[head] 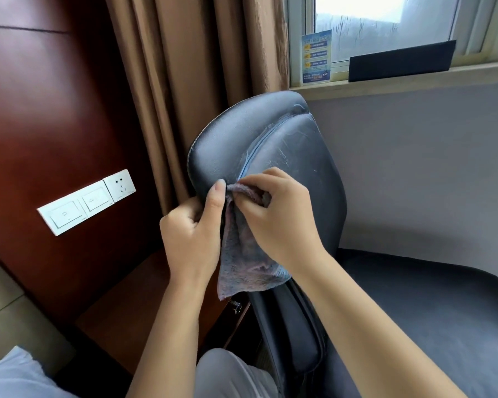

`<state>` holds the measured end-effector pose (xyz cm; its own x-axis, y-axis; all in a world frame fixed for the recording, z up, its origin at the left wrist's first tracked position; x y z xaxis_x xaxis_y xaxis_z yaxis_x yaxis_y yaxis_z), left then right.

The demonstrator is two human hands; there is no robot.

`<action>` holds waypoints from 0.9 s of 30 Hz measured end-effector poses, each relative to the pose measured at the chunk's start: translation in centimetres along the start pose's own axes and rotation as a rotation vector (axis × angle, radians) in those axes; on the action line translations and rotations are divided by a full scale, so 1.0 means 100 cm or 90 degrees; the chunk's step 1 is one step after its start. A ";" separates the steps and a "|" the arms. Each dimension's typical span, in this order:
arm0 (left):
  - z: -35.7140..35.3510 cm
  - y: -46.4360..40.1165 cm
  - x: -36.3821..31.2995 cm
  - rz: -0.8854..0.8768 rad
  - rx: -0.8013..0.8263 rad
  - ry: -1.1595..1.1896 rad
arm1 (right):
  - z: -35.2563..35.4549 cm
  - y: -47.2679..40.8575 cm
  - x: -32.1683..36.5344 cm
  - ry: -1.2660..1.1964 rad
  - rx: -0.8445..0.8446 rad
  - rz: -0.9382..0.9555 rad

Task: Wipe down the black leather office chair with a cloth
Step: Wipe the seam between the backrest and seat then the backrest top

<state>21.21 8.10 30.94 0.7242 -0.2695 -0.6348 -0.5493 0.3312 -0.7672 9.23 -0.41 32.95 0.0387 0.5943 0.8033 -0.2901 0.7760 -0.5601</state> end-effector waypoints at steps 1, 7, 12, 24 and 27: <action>0.000 0.000 -0.001 -0.011 -0.007 -0.008 | -0.001 -0.008 -0.001 0.017 -0.007 -0.010; 0.000 -0.011 0.000 -0.014 -0.001 -0.100 | -0.005 -0.024 -0.005 0.056 0.029 -0.013; -0.010 -0.020 0.002 0.021 -0.027 -0.029 | -0.004 0.002 -0.002 0.019 0.051 0.028; -0.007 -0.020 0.000 -0.013 -0.055 -0.071 | -0.004 -0.020 -0.009 0.008 0.029 0.030; -0.009 -0.019 0.002 0.003 -0.049 -0.051 | -0.006 -0.004 -0.007 -0.008 0.051 0.056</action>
<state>22.03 6.62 32.22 0.7513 -0.1934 -0.6310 -0.5804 0.2613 -0.7712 9.88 -1.06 32.49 -0.0012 0.6560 0.7547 -0.3669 0.7018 -0.6106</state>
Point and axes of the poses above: each hand's wrist, its own y-axis away from the middle knuckle, its own z-axis out of the back of the hand, x = y × z, the point moved 8 cm from there along -y, towards the middle knuckle, and after that the axes turned 10 degrees about -z, right-handed, at the moved point
